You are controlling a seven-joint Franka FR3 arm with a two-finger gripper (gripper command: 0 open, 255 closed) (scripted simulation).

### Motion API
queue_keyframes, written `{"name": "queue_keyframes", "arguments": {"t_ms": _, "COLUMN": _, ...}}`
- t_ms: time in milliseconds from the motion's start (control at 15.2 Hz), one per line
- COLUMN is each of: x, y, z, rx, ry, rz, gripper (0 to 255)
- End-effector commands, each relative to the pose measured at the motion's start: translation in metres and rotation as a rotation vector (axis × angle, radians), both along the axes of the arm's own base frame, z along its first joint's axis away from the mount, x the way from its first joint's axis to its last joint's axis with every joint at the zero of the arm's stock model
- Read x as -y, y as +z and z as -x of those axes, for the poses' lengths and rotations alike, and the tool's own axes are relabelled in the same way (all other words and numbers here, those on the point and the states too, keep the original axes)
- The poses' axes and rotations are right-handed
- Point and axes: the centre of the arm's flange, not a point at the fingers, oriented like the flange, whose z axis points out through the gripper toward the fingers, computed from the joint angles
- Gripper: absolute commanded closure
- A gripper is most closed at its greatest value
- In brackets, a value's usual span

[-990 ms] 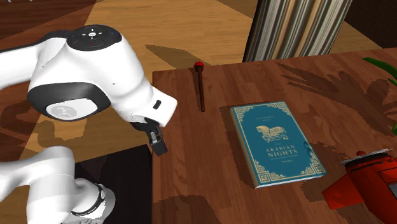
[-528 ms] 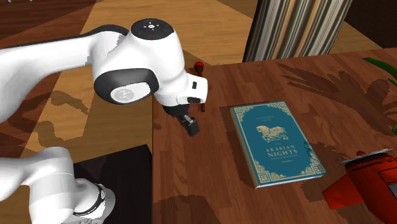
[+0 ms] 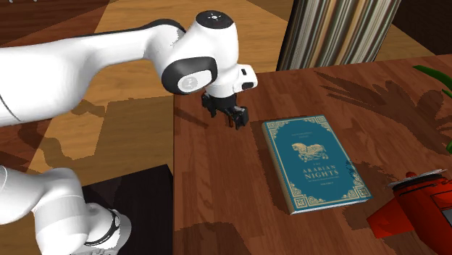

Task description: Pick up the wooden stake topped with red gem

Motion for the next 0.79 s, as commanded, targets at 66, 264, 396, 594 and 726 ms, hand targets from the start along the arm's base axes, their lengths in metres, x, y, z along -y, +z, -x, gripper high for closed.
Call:
{"name": "queue_keyframes", "arguments": {"t_ms": 66, "x": -0.029, "y": -0.006, "z": -0.025, "rx": 0.002, "ry": 0.124, "rz": 0.005, "gripper": 0}}
{"name": "queue_keyframes", "arguments": {"t_ms": 264, "x": -0.062, "y": -0.013, "z": -0.044, "rx": 0.003, "ry": 0.245, "rz": 0.009, "gripper": 0}}
{"name": "queue_keyframes", "arguments": {"t_ms": 396, "x": -0.086, "y": -0.018, "z": -0.055, "rx": 0.004, "ry": 0.325, "rz": 0.012, "gripper": 0}}
{"name": "queue_keyframes", "arguments": {"t_ms": 594, "x": -0.123, "y": -0.026, "z": -0.067, "rx": 0.005, "ry": 0.446, "rz": 0.017, "gripper": 0}}
{"name": "queue_keyframes", "arguments": {"t_ms": 726, "x": -0.148, "y": -0.031, "z": -0.073, "rx": 0.006, "ry": 0.526, "rz": 0.020, "gripper": 0}}
